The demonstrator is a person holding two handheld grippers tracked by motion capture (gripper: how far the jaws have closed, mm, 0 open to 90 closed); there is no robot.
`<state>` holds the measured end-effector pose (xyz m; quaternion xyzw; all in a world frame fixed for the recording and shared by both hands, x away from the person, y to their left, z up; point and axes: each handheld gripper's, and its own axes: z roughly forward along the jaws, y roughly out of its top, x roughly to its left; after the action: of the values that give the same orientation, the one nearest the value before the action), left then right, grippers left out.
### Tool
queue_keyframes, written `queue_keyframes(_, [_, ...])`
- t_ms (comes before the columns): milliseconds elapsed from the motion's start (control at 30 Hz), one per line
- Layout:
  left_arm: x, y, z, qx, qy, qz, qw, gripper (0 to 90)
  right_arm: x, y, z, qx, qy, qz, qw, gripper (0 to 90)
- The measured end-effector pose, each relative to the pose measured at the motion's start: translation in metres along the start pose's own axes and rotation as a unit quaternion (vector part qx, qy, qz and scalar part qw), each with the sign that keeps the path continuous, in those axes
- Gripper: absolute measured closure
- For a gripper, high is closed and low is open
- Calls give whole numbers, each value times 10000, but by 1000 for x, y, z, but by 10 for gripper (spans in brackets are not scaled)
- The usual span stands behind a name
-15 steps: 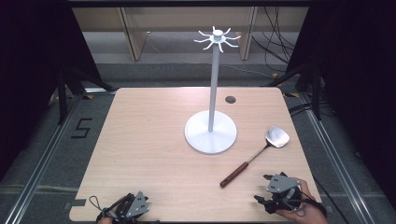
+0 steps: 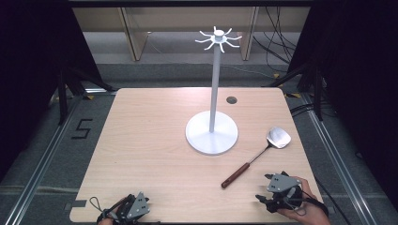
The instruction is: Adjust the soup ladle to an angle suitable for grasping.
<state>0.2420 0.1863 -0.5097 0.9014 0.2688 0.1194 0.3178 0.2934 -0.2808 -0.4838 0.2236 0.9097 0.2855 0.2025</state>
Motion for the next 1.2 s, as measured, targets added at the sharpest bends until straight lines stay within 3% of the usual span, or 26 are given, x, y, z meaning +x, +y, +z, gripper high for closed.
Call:
queue_keyframes(267, [0, 0, 0, 36, 24, 3, 10000, 162, 0, 3, 2, -8, 72, -5, 10000, 241])
queue_keyframes(367, [0, 0, 0, 39, 25, 3, 10000, 162, -1, 8, 3, -8, 66, -127, 9999, 248])
queue_keyframes(433, [1, 0, 1, 32, 1, -18, 10000, 162, -2, 19, 3, 70, 248, -257, 9993, 268])
queue_keyframes(533, [0, 0, 0, 45, 23, -2, 10000, 162, -4, 26, 4, 61, 286, -388, 9988, 270])
queue_keyframes(600, [1, 0, 0, 19, 4, -12, 10000, 162, -9, 41, 8, 127, 435, -725, 9963, 286])
queue_keyframes(767, [1, 0, 1, 22, -1, -29, 10000, 162, -17, 57, 15, 120, 545, -809, 9952, 317])
queue_keyframes(800, [1, 0, 1, 15, -6, -29, 10000, 162, -21, 62, 19, 199, 549, -968, 9936, 320])
queue_keyframes(833, [1, 0, 1, 15, -9, -27, 10000, 162, -21, 68, 26, 287, 735, -953, 9923, 340])
queue_keyframes(967, [1, 0, 1, -1, -8, -25, 10000, 162, -22, 76, 36, 426, 853, -1118, 9892, 346])
queue_keyframes(1033, [1, -1, 1, 6, -11, -39, 10000, 162, -24, 83, 45, 501, 994, -1279, 9855, 344])
queue_keyframes(1200, [1, -1, 1, 4, -9, -28, 10000, 162, -28, 89, 52, 610, 1078, -1274, 9841, 358])
